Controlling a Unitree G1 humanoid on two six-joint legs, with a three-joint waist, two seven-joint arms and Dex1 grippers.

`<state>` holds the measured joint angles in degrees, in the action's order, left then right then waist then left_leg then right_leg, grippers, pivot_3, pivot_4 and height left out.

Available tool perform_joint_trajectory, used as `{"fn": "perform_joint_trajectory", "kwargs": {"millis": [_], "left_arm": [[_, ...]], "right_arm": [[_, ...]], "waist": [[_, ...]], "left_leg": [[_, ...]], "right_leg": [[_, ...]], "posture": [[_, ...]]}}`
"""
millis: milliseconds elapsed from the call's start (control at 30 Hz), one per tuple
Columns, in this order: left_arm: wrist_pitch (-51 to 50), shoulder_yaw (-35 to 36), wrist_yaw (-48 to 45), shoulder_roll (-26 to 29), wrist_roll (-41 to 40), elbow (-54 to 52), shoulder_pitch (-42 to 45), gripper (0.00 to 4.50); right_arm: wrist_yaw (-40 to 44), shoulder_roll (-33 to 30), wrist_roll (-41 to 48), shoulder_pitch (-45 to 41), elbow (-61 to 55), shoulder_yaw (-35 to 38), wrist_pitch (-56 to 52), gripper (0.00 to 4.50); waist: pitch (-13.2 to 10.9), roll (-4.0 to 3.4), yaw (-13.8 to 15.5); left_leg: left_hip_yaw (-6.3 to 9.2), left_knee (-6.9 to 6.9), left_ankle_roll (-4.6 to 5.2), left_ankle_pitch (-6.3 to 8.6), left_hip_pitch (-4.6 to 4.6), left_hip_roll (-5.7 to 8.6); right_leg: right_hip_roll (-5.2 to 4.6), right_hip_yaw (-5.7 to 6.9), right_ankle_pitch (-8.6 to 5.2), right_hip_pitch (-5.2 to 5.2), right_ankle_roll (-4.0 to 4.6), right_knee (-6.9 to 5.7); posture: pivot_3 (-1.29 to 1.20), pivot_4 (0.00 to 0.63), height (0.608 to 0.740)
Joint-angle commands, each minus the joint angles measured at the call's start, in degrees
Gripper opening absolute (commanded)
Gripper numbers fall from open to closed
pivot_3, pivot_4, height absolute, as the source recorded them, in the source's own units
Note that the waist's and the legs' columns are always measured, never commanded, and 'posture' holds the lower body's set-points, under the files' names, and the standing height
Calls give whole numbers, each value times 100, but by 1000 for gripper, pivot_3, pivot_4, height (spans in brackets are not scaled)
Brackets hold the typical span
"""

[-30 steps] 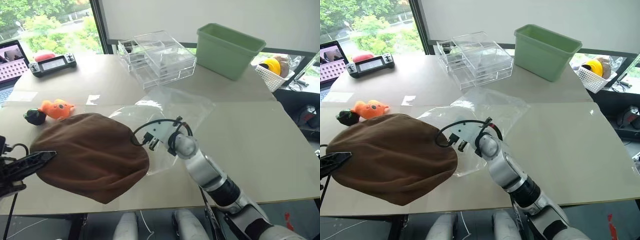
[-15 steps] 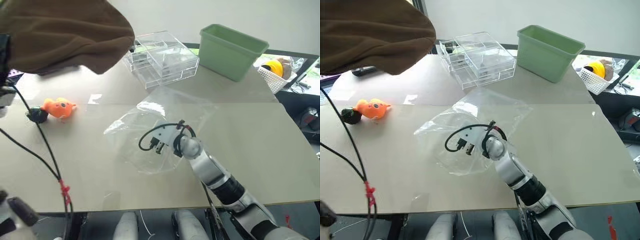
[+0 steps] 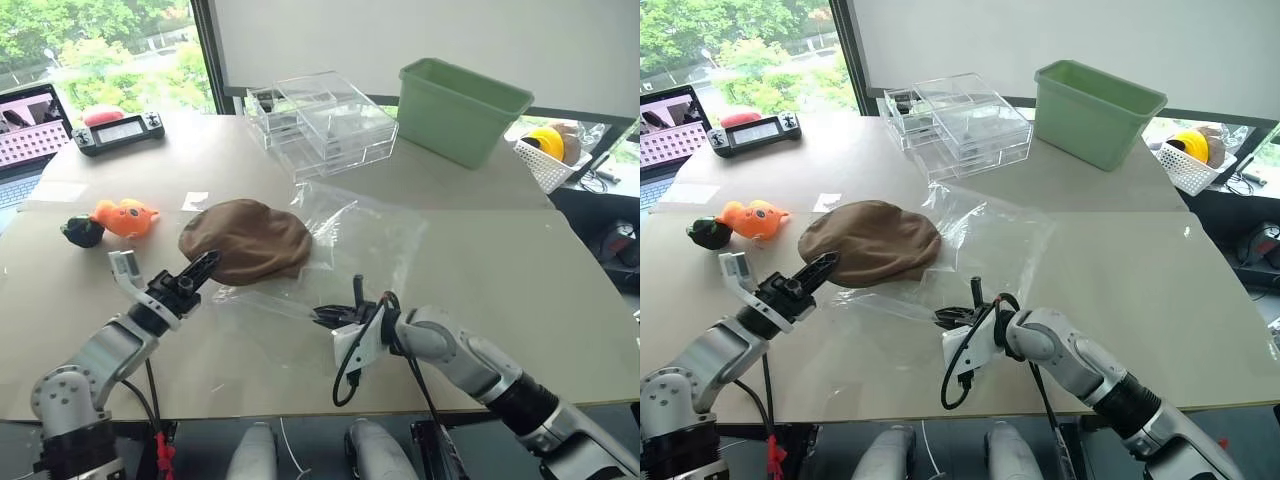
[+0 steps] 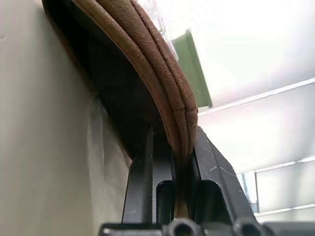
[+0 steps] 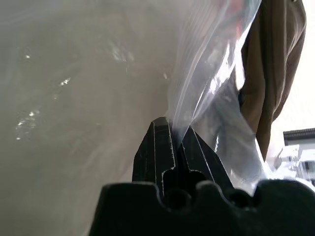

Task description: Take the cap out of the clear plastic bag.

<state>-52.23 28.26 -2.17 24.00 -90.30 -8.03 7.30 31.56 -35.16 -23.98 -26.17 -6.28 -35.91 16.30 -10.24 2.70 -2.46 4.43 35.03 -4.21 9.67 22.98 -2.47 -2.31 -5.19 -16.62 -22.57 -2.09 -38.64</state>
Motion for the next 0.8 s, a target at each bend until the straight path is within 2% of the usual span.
{"fn": "perform_joint_trajectory", "kwargs": {"millis": [33,267,333,367,500,667,733,800], "left_arm": [[200,-238,-54,-42,559,127,1,42],[216,-603,-459,111,1571,575,-96,42],[234,-650,-724,224,1847,560,-193,880],[241,-679,-905,303,1981,546,-263,1059],[426,-777,-1490,480,2520,693,-280,2652],[426,-854,-1868,478,2876,859,-119,4317],[418,-880,-2004,482,2991,894,-78,4500],[425,-930,-2237,565,3137,905,-52,4500]], "right_arm": [[75,28,-8,-191,196,283,428,0],[548,-91,226,-96,621,699,10,0],[630,-78,298,-1,587,841,-145,644],[660,-79,348,58,548,924,-228,804],[1005,-156,743,401,192,1228,-639,2261],[1325,-174,920,676,-351,1386,-1021,3913],[1460,-154,1007,766,-629,1423,-1229,4468],[1655,-70,1341,845,-1142,1505,-1672,4468]], "waist": [[0,0,-1],[0,-1,4],[1,-2,3],[0,-3,-1],[3,-9,-1],[22,-41,1],[28,-52,0],[30,-55,-1]], "left_leg": [[0,-2,0,0,-11,0],[2,-8,1,1,-14,1],[3,-10,1,1,-15,1],[3,-11,1,1,-16,0],[2,-16,1,1,-17,0],[1,-16,1,1,-30,-1],[0,-17,1,1,-36,-1],[-1,-18,1,1,-38,-1]], "right_leg": [[0,1,0,17,0,11],[-2,3,9,26,13,23],[-2,3,9,26,13,23],[-2,4,9,27,13,23],[-2,3,7,28,10,28],[-2,3,-4,39,-7,30],[-2,3,-5,43,-8,30],[-2,1,-5,43,-9,30]], "posture": [[0,150,735],[0,150,735],[0,150,735],[0,150,735],[0,150,735],[0,150,735],[0,150,735],[0,150,735]]}}
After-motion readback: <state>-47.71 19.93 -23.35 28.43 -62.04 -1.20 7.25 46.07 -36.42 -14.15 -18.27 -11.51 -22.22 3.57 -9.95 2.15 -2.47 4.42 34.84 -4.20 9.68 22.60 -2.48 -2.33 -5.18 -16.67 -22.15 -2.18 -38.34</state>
